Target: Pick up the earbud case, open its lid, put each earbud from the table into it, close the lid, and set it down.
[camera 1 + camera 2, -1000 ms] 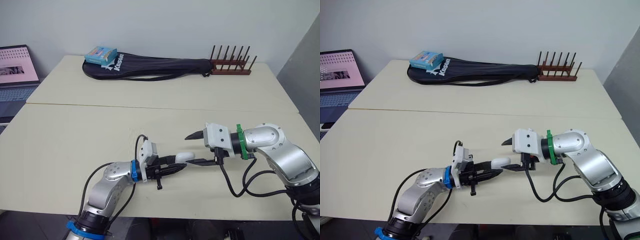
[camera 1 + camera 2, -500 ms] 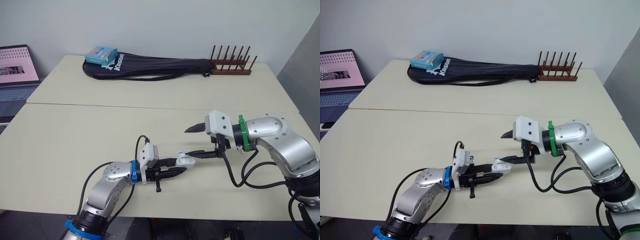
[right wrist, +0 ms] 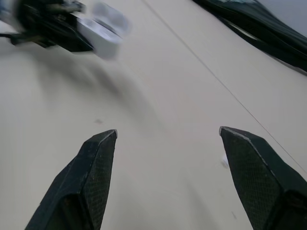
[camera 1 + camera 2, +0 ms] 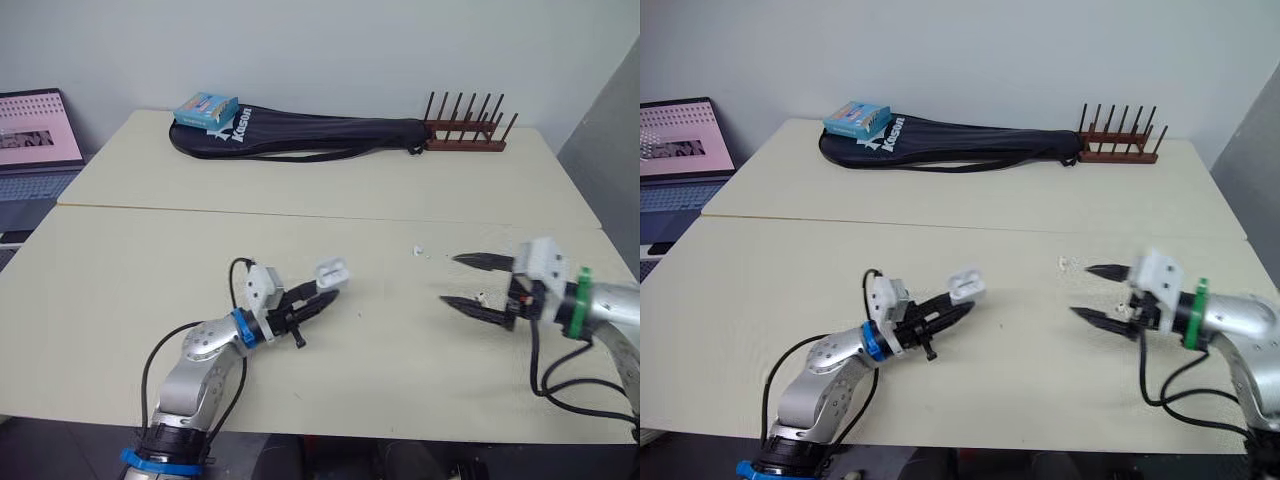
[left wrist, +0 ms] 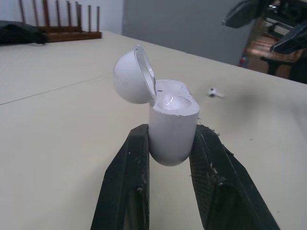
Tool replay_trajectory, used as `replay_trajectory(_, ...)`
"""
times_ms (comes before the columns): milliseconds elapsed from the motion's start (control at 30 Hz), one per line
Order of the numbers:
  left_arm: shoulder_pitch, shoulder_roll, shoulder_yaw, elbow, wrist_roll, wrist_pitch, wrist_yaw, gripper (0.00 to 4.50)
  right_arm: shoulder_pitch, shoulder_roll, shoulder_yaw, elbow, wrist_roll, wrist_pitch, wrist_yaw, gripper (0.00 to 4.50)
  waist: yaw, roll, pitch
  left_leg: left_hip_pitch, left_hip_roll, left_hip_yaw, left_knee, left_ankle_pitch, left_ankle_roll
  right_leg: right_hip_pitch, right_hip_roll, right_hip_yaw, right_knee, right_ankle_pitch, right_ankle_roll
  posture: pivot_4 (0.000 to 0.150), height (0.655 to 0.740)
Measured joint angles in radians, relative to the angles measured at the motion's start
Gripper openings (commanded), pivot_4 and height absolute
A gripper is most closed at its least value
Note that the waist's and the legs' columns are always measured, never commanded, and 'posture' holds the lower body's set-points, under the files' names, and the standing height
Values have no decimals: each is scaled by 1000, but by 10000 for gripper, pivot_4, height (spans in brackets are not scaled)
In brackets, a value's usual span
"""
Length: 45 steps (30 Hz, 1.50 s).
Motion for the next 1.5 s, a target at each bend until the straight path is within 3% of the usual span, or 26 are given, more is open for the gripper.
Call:
replay_trajectory(167, 57, 7, 60, 2, 1, -14, 48, 7985, 248, 35, -139, 82, -47, -112, -44, 35568, -1, 1, 0, 1, 0, 1, 0, 0, 0, 0, 0, 1, 0, 0, 0, 1500, 7087)
replay_trajectory(300, 70, 6, 65, 2, 15, -36, 72, 7985, 367, 49, -190, 153, -68, -195, -55, 44243, -3, 0, 0, 8, 0, 2, -1, 0, 0, 7, 0, 2, 0, 0, 0, 1500, 7087)
replay_trajectory(367, 68, 3, 80, 7, 18, -44, 93, 7985, 406, 57, -214, 212, -76, -227, -56, 45000, -4, 0, 1, 16, 0, 5, -2, 0, 0, 14, 0, 5, -1, -1, 0, 1500, 7087)
replay_trajectory(533, 57, 1, 93, 24, 22, -58, 124, 7985, 397, 59, -216, 253, -77, -255, -62, 45000, -11, 0, 0, 18, 0, 10, -2, 0, 0, 13, 1, 10, -1, -2, 1, 1500, 7087)
replay_trajectory(700, 50, 4, 104, 39, 25, -72, 129, 7985, 310, 61, -165, 194, -67, -209, -101, 45000, -12, 0, 0, 17, 1, 11, -2, 0, 0, 13, 1, 10, -1, -1, 0, 1500, 7087)
replay_trajectory(900, 35, 5, 101, 57, 35, -77, 128, 7985, -14, 212, 98, 93, -98, -38, -277, 45000, -19, 0, 1, 16, 1, 10, -2, 0, 0, 11, 1, 9, 0, -1, 0, 1500, 7087)
replay_trajectory(1200, 17, 9, 97, 75, 45, -79, 124, 7985, -308, 404, 283, 366, -247, 77, -515, 45000, -3, -1, 1, 14, 1, 10, -2, -1, -1, 8, 0, 9, 1, -1, 0, 1500, 7087)
replay_trajectory(1500, 13, 5, 89, 75, 61, -80, 125, 7985, -457, 541, 296, 565, -306, 116, -721, 45000, -6, -1, 1, 13, 1, 12, -3, -1, -1, 6, 0, 10, 2, -1, 0, 1500, 7087)
